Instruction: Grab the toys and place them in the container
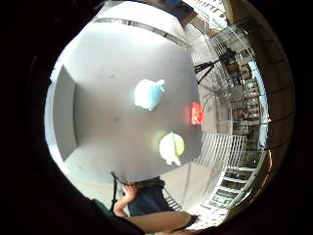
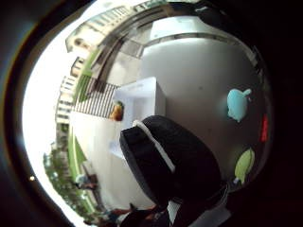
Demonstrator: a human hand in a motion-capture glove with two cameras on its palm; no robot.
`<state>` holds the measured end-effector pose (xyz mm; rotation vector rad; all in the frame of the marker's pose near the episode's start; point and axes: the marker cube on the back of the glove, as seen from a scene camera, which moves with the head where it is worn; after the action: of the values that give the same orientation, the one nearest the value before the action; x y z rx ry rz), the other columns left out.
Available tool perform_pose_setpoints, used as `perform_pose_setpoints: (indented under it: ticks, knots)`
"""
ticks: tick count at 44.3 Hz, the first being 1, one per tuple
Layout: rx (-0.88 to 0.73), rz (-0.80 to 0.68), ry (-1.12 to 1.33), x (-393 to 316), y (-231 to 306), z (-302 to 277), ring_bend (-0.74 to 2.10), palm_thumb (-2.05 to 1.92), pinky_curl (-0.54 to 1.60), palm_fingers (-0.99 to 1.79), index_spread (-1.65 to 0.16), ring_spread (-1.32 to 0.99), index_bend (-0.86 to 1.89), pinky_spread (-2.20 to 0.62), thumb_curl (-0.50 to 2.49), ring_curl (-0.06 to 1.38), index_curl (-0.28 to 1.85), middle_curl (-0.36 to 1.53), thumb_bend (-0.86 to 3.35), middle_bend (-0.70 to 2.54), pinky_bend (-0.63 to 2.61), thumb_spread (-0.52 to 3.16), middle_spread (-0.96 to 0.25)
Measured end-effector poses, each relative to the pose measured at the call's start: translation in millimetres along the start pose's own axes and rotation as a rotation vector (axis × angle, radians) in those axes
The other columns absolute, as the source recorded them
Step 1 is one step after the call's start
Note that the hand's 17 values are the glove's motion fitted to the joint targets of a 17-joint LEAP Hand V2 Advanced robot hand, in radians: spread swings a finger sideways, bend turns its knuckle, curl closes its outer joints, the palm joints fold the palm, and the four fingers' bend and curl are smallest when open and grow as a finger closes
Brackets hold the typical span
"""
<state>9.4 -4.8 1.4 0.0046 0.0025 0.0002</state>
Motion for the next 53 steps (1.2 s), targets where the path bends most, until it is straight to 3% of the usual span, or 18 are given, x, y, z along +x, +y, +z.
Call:
perform_pose_setpoints:
  ticks: [8, 19, 34, 53]
  knots:
    - [0.002, 0.007, -0.008, 9.8, -3.3, 0.1, 0.19, -0.13, 0.16, 0.1, -0.21, -0.11, 0.18, -0.02, 0.0, 0.04, 0.11, 0.1, -0.08, 0.21, 0.48, 0.83, -0.05]
    - [-0.003, -0.013, 0.023, 6.9, 16.7, -10.8, 0.2, -0.13, 0.22, 0.05, -0.27, -0.14, 0.17, -0.03, 0.02, 0.09, 0.17, 0.18, -0.08, 0.22, 0.51, 1.07, -0.06]
    - [-0.038, -0.042, 0.051, 77.4, 77.0, -8.4, 0.22, -0.17, 0.26, 0.02, -0.29, -0.16, 0.18, -0.01, 0.05, 0.15, 0.25, 0.24, -0.12, 0.19, 0.52, 1.01, -0.06]
    - [-0.066, 0.027, 0.034, 201.6, 155.4, 70.6, 0.24, -0.18, 0.31, -0.03, -0.31, -0.15, 0.15, 0.04, 0.08, 0.2, 0.28, 0.3, -0.12, 0.19, 0.59, 0.89, -0.06]
